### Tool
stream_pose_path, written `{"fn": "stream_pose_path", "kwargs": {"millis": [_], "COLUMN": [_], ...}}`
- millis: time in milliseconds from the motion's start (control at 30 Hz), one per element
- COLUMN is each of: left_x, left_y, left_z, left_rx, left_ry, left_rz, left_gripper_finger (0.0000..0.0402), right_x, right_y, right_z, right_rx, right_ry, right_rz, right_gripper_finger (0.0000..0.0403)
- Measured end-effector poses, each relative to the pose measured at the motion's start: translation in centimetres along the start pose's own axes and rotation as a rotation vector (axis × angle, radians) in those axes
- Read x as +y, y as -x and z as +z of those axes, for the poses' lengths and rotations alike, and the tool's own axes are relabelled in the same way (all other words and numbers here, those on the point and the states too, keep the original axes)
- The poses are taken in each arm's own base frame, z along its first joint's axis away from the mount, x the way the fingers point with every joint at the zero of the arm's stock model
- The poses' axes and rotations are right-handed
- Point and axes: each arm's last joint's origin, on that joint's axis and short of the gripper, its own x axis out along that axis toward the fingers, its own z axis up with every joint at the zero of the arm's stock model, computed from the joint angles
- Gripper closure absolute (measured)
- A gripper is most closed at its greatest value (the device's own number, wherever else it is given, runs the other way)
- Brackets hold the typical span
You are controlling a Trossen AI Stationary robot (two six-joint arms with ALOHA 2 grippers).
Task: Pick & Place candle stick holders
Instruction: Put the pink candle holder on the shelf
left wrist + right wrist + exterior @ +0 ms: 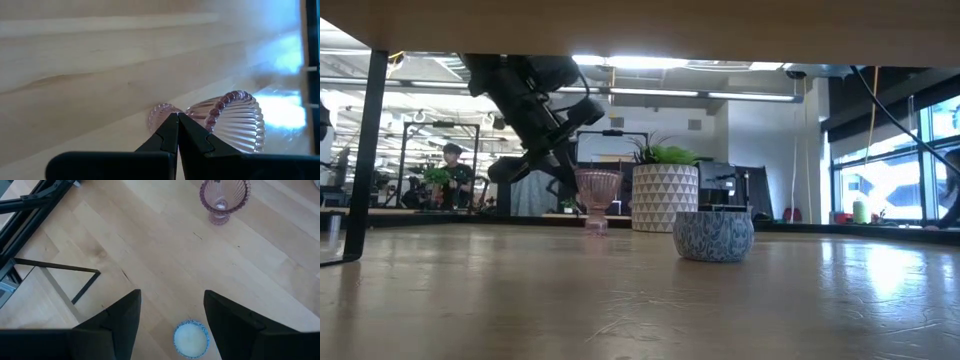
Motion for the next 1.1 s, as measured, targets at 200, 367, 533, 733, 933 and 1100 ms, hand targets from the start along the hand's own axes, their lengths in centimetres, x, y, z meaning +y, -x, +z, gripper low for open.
{"fn": "stream_pose_path", "kwargs": {"millis": [200, 367, 533, 733, 933, 1100], "left_x": [-0.4, -0.4, -0.5, -1.4, -3.3, -4.8], "left_y": [0.0, 0.0, -0.9, -2.4, -3.4, -3.4], "left_z": [0.5, 0.6, 0.4, -0.5, -1.2, -1.8], "left_rx": [-0.059, -0.058, -0.011, 0.049, 0.073, 0.081], "left_ry": [0.020, 0.021, 0.015, -0.015, -0.054, -0.087], "left_rz": [-0.041, -0.046, -0.073, -0.081, -0.106, -0.139], "left_gripper_finger": [0.0400, 0.0400, 0.0400, 0.0400, 0.0400, 0.0400], "right_x": [0.1, 0.2, 0.0, -0.3, -0.9, -1.4], "right_y": [0.0, 0.1, 0.1, 0.1, 0.1, 0.2], "right_z": [-0.2, -0.4, -0.5, -0.7, -0.9, -0.9], "right_rx": [0.003, 0.009, 0.016, 0.022, 0.042, 0.040], "right_ry": [0.002, 0.002, -0.001, -0.019, -0.032, -0.050], "right_rz": [0.001, -0.003, -0.022, -0.065, -0.122, -0.174], "right_gripper_finger": [0.0183, 0.0183, 0.0183, 0.0183, 0.0183, 0.0183]}}
